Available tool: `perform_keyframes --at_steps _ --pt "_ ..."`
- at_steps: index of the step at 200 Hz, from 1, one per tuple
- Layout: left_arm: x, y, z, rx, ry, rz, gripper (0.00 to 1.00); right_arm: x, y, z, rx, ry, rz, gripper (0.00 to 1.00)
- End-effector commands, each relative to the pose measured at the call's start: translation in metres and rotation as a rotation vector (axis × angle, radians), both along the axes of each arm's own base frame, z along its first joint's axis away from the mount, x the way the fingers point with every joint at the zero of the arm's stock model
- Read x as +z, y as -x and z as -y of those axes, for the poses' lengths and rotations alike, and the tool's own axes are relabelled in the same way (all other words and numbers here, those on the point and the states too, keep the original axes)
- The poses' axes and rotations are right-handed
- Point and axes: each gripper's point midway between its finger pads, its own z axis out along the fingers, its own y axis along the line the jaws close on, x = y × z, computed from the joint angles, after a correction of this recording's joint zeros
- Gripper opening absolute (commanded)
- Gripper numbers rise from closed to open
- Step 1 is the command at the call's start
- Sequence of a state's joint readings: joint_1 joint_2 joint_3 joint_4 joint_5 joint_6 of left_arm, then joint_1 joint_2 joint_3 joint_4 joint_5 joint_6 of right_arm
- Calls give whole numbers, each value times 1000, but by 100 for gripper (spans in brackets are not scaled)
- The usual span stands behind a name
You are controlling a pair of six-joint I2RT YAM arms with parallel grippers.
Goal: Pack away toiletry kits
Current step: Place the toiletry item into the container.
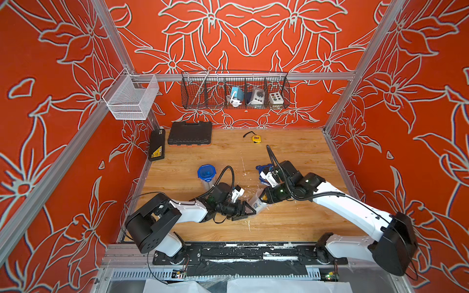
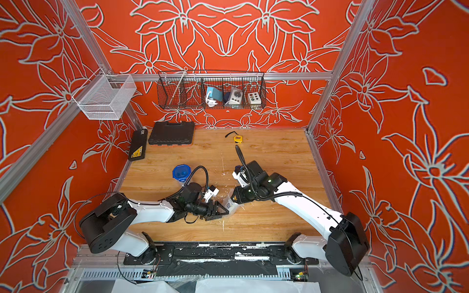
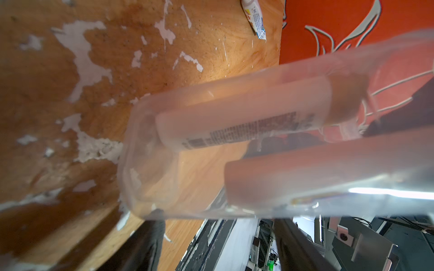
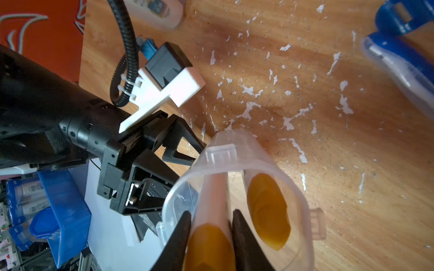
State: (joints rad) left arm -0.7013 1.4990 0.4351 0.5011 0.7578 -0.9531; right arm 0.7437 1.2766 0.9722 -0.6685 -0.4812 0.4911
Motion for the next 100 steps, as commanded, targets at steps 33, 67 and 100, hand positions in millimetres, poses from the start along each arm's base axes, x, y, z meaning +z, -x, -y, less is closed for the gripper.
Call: perform_keyframes --at_steps 33,67,100 --pt "5 0 -1 -10 15 57 73 5 12 -7 127 143 70 40" --pt "5 7 -13 -8 -36 83 75 8 10 -11 123 154 81 40" --pt "13 15 -22 -49 -94 113 78 20 6 -8 103 156 111 41"
